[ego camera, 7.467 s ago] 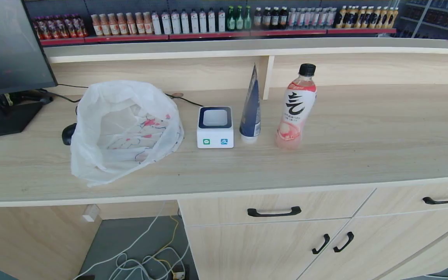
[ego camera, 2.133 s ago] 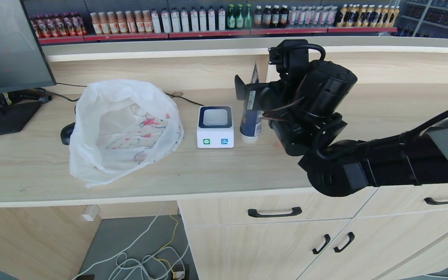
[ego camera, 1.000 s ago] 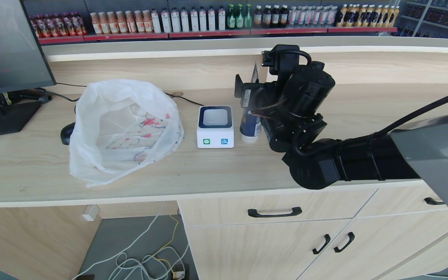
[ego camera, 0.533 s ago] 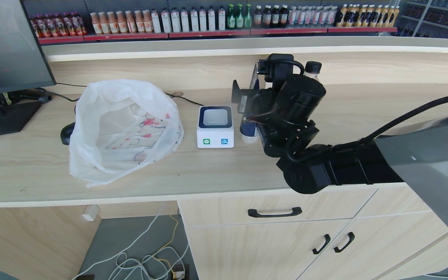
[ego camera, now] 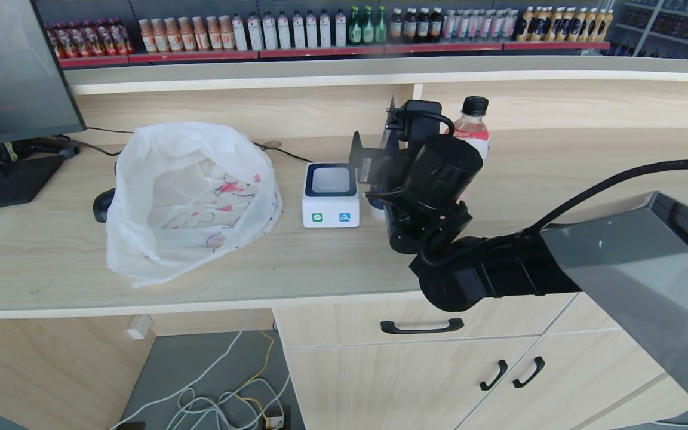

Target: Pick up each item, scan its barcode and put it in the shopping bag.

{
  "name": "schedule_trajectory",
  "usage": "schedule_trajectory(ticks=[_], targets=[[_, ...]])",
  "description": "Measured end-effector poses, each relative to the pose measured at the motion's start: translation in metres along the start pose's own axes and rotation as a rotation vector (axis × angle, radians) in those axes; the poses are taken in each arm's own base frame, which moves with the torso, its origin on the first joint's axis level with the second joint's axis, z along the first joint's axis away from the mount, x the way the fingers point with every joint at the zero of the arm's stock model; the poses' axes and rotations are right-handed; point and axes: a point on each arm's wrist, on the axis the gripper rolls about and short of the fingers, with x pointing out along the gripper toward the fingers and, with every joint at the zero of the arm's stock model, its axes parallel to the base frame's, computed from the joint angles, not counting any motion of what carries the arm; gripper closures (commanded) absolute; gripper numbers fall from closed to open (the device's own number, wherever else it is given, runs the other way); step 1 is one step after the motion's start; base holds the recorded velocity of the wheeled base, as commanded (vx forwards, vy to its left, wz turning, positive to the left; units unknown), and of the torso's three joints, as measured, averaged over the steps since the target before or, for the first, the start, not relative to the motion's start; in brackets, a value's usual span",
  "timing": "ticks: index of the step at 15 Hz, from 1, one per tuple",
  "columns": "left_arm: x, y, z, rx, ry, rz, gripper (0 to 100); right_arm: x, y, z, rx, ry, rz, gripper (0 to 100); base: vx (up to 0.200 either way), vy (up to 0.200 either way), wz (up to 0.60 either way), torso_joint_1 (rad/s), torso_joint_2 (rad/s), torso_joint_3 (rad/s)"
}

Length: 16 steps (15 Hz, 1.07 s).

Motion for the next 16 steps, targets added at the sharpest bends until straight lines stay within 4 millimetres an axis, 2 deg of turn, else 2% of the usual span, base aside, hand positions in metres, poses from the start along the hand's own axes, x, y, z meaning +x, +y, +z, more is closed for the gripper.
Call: schedule_trajectory(ticks=[16], targets=[[0.000, 0.000, 0.000, 0.000, 0.000, 0.000, 0, -0.015, -0.001, -0.036, -0.032, 0.048, 0.014, 0, 0.000, 0.000, 0.00, 0.000, 0.00, 0.000]])
